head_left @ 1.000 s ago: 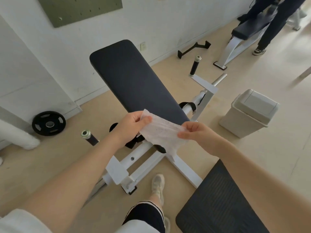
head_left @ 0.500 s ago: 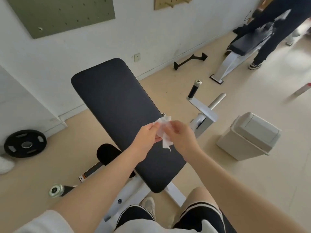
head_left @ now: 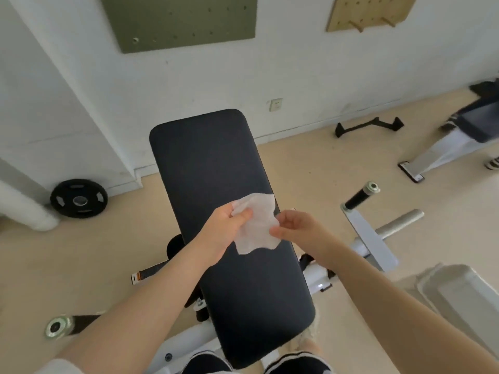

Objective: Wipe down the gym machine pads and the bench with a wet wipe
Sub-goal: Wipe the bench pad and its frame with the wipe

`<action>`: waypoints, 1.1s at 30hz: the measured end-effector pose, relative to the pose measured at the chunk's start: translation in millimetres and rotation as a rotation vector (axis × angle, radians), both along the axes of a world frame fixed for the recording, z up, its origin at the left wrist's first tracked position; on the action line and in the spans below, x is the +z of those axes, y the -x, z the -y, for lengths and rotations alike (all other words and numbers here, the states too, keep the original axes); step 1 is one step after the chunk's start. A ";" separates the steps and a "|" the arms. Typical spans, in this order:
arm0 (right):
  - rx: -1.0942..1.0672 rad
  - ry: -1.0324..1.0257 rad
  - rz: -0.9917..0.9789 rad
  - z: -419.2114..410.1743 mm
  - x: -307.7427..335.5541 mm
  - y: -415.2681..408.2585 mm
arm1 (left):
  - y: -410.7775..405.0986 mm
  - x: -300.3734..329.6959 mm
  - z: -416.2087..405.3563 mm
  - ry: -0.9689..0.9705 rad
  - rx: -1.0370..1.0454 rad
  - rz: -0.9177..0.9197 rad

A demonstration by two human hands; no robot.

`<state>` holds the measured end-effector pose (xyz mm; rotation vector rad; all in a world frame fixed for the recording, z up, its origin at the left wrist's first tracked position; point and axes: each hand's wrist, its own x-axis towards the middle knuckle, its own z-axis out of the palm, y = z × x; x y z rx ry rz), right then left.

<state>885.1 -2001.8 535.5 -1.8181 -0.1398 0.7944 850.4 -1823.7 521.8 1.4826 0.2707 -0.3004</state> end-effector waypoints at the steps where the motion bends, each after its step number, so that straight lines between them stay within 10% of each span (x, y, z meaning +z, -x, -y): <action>1: 0.028 -0.024 -0.013 -1.1 -1.4 -13.3 | -7.8 0.3 0.3 -0.035 0.027 0.008; 10: -0.033 -0.241 -0.505 -40.9 -42.3 -140.7 | -75.0 -31.4 -1.5 -0.302 0.269 0.127; 18: -0.035 -0.429 -0.733 -90.0 -58.3 -189.7 | -107.4 -68.8 -43.6 -1.310 -0.082 0.486; 27: -0.033 0.045 0.581 -207.8 -74.8 -207.1 | -120.7 -108.7 -161.7 -1.393 0.032 -0.150; 33: 0.404 0.159 1.429 -310.1 -107.4 -231.2 | -125.5 -139.3 -189.7 -1.354 -0.067 -0.090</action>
